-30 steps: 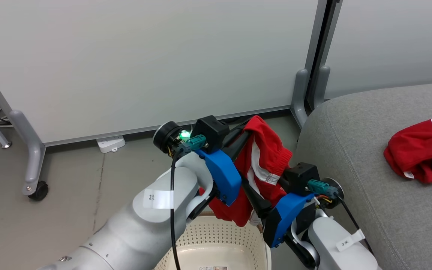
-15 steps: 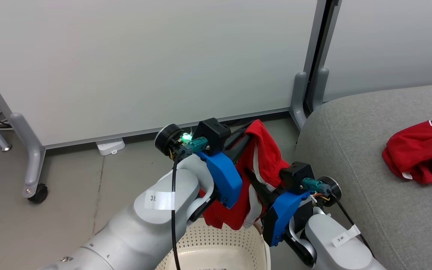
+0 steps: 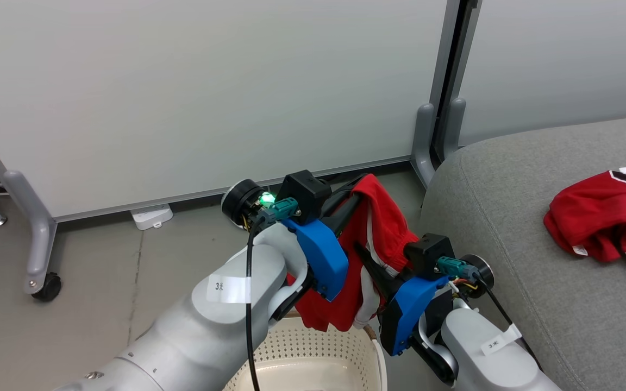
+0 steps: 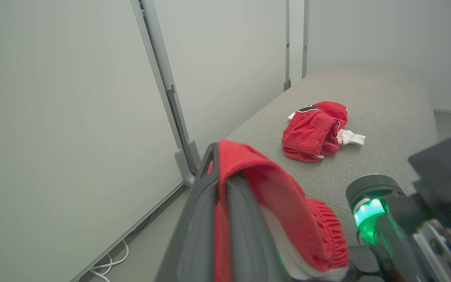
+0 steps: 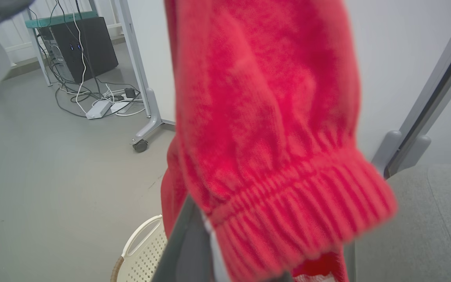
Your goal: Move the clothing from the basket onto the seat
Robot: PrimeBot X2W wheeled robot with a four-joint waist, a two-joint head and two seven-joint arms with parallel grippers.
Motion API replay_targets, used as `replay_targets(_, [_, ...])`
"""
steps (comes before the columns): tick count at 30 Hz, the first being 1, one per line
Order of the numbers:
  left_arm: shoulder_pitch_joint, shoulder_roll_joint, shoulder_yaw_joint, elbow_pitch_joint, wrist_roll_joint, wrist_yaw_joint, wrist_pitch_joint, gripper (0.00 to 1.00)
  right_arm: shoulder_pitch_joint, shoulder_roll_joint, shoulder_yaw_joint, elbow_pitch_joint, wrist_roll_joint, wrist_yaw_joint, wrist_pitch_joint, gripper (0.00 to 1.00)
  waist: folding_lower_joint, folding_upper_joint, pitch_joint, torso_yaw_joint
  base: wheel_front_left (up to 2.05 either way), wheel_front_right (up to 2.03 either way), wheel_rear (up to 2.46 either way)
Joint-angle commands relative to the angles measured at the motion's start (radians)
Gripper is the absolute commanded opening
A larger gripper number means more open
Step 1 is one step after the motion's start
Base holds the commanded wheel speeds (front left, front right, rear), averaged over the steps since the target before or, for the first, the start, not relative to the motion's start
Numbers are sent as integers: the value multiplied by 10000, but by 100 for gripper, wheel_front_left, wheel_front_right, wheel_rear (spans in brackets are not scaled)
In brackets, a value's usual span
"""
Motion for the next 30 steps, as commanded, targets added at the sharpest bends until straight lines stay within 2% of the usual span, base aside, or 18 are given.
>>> replay_targets(1, [-98,30,45,1,-43,-11,-72,0,-88,-22,16,56,43,1,-70,0,-1,0,-4,-27,0,0,0])
replay_targets(11, [117,39,-21,1,-179,-11,-74,0,-86,-22,13,177,123,1,-194,0,-1,0,-44,-34,0,0,0])
replay_targets(12, [129,53,65,-26,-165,-3,-74,27,-89,-22,-4,180,119,1,-206,0,-1,0,-44,-33,0,0,0])
replay_targets(13, [129,53,65,-26,-165,-3,-74,27,-89,-22,-4,180,119,1,-206,0,-1,0,-44,-33,0,0,0])
replay_targets(14, [178,74,149,-89,-116,25,-76,71,-96,-22,-15,184,129,1,-218,0,-1,0,-45,-35,0,0,0])
replay_targets(15, [289,107,228,-129,-101,31,-75,100,-105,-22,-29,186,129,1,-236,0,-1,0,-47,-42,0,0,0])
replay_targets(22, [1468,594,1170,-786,65,58,-65,100,-180,-22,-250,235,37,1,-360,0,-1,0,-47,-104,0,0,0])
replay_targets(24, [2194,927,1733,-1230,348,146,-65,100,-167,-22,-447,306,-98,1,-415,0,-1,0,-26,-98,0,0,0])
replay_targets(30, [3565,1394,2835,-2089,1015,267,-65,100,-79,-22,-835,412,-348,1,-486,0,-1,0,29,-21,0,0,0])
